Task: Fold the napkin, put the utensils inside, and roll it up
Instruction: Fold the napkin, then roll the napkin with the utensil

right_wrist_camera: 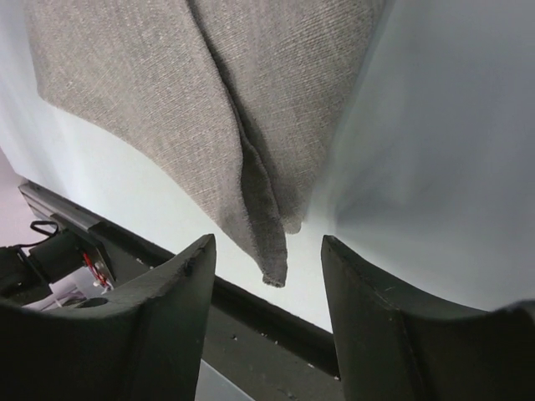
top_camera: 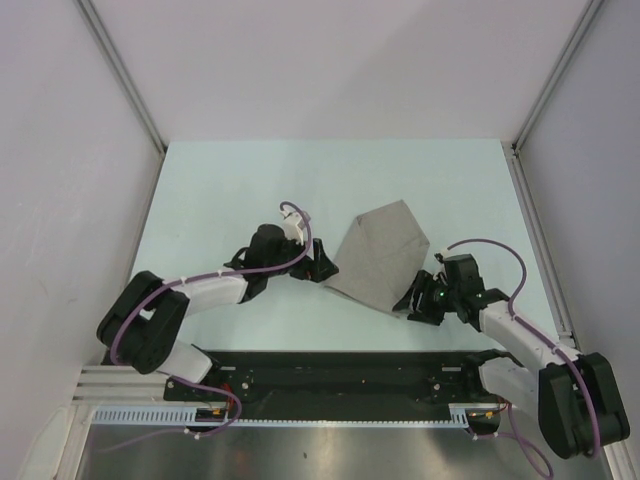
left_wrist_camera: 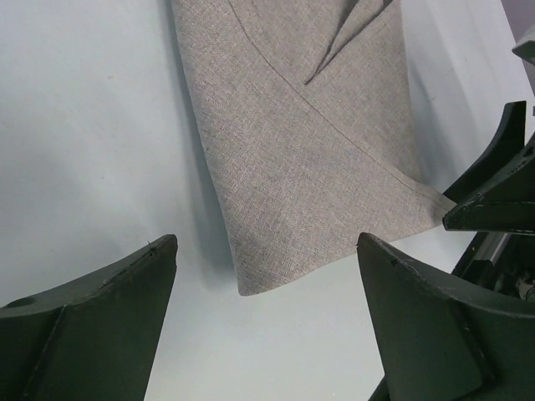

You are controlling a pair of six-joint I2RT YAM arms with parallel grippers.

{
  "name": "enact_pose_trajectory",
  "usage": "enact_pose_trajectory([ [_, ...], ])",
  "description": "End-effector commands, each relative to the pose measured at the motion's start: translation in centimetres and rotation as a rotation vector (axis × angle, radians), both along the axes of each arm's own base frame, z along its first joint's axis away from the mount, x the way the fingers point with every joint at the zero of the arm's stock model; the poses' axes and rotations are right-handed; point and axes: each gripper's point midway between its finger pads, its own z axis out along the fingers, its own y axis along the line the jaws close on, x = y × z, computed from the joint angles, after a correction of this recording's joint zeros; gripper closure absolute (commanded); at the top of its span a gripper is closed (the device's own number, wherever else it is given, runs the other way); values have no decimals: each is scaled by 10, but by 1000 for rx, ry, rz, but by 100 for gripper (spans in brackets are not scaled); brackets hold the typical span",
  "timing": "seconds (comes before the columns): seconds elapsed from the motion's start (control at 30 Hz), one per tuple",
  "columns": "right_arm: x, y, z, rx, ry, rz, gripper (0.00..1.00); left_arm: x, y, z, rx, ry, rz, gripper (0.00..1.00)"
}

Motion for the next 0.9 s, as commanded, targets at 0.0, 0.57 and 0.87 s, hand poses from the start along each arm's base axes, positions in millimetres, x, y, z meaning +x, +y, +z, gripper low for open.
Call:
enact_pose_trajectory([
  [0.0, 10, -3, -4, -32, -19, -31, 46, -1, -7, 5, -55, -1, -27, 9],
  [0.57, 16, -3, -19, -99, -15, -25, 70, -17, -13, -13, -102, 75, -74, 14],
  [0.87, 18, -6, -24, -129, -6, -28, 85, -24, -12, -26, -91, 111, -86, 21],
])
